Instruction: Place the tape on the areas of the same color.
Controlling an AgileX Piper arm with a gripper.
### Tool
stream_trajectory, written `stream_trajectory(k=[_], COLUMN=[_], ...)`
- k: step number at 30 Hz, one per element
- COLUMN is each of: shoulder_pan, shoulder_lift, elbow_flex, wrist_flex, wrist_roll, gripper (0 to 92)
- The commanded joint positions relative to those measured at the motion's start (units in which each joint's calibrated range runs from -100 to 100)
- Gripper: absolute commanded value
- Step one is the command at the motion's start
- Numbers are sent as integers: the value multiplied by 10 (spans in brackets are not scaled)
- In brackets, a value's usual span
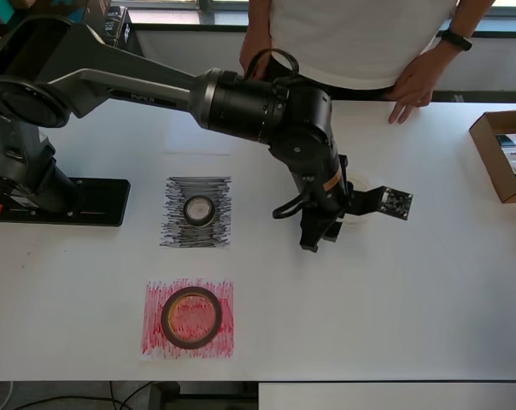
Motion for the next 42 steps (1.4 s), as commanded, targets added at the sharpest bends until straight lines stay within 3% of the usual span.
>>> stream_trajectory(k=[1, 22, 42], shoulder_pan=[17, 125, 122], shoulder_lift=[1, 47, 173], elbow_flex=[-20, -103, -168], wrist_flex=[3, -4, -4], wrist_roll=[5, 42, 44], gripper=[507, 507, 507])
